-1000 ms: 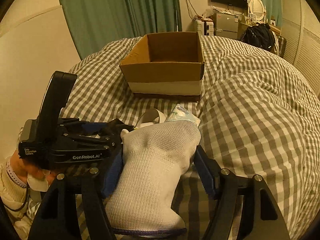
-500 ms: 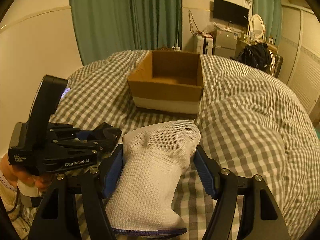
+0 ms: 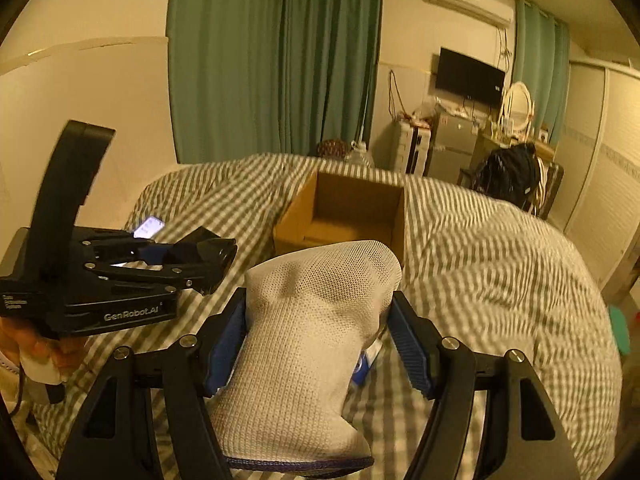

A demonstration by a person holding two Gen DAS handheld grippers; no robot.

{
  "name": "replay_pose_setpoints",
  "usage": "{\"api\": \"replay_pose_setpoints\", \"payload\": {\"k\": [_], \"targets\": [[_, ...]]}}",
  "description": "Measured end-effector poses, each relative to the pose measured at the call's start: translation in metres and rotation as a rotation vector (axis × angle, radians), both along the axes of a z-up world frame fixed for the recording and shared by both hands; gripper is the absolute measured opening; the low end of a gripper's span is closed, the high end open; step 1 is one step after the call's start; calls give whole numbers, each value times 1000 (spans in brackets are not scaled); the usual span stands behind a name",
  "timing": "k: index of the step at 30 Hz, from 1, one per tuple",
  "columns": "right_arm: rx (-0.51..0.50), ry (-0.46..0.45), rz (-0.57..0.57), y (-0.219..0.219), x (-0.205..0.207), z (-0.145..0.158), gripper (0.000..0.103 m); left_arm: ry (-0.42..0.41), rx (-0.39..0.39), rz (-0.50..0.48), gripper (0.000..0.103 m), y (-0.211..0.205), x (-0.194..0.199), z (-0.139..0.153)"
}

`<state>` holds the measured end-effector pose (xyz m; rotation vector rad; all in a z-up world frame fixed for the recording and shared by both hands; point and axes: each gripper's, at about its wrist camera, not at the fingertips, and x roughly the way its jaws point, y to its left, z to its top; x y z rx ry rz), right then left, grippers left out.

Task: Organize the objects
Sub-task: 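Carry the black cup and white sock into the cardboard box and release both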

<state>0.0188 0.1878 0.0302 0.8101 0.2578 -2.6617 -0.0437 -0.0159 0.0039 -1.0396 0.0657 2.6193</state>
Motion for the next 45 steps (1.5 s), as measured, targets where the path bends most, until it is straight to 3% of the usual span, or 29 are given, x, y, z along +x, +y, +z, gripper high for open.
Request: {"api": "replay_pose_setpoints", "payload": {"k": [9,18,29,35,38,40,41,42,43,44,45], "targets": [[-34,43,2,-4,-74,40,68,78,-14,3,36,10,-58,35],[-141,-14,-26,-4,-187,51,68,70,-42,25,36,29,-141,22],[-191,-69,-71,2,-307,5,68,-19,20,-7,36,45,-232,-42],[-173,-127,-63,5,-324,-45,68,-65,-9,-39,36,51,-239,-80],[-174,-144,-52,7,-322,-54,70,-89,-13,-36,36,52,-240,-88],[-187,-141,-58,10,-318,-52,74,-93,-11,-35,40,52,-238,-87],[-193,-142,-54,10,-316,-50,77,-89,-10,-35,48,52,-235,-86],[-202,-139,-48,10,-314,-50,86,-82,-11,-32,54,52,-232,-84],[-212,-121,-54,12,-310,-48,93,-73,-15,-26,66,51,-229,-81],[-216,-102,-67,14,-307,-46,94,-58,-20,-19,80,51,-224,-78],[-209,-89,-83,15,-303,-44,94,-49,-23,-15,85,50,-222,-74]]}}
